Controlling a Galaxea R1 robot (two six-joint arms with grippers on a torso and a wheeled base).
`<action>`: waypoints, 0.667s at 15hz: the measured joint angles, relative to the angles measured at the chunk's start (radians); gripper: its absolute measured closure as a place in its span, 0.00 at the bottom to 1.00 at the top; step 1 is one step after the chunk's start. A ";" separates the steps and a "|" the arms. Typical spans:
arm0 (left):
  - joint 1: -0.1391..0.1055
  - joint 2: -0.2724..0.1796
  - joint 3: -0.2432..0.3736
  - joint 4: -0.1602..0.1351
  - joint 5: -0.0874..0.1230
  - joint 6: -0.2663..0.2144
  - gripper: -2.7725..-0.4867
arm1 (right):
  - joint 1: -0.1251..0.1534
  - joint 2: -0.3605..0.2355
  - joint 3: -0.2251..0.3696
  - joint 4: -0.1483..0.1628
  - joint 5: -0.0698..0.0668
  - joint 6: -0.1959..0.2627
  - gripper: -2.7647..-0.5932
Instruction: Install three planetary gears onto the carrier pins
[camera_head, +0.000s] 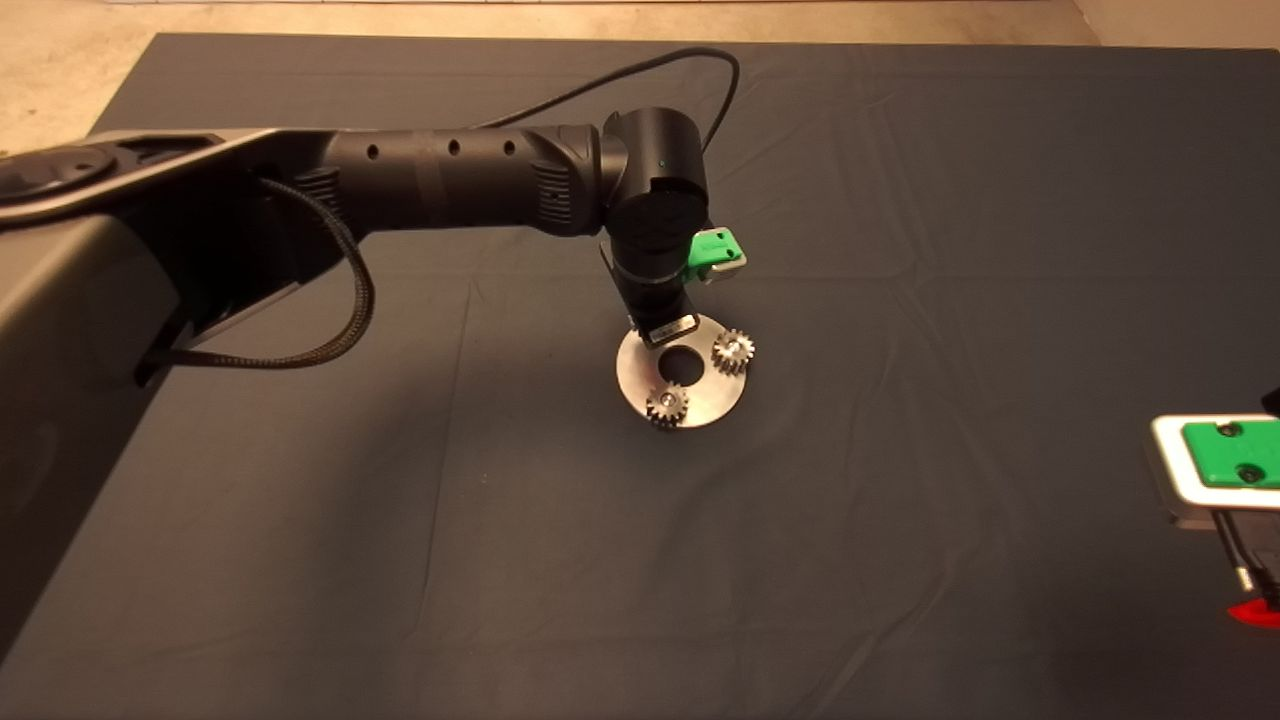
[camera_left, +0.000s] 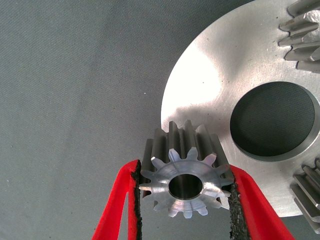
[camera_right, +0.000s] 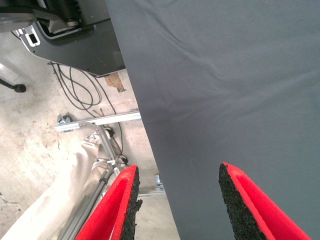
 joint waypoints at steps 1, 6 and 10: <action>0.000 0.000 0.000 0.000 0.000 0.001 0.86 | 0.000 0.000 0.000 0.000 0.000 0.000 0.74; 0.000 0.000 0.000 0.000 0.000 0.000 0.86 | 0.000 0.000 0.000 0.000 0.000 0.000 0.74; 0.000 0.000 0.000 0.000 0.000 0.000 0.85 | 0.000 0.000 0.000 0.000 0.000 0.000 0.74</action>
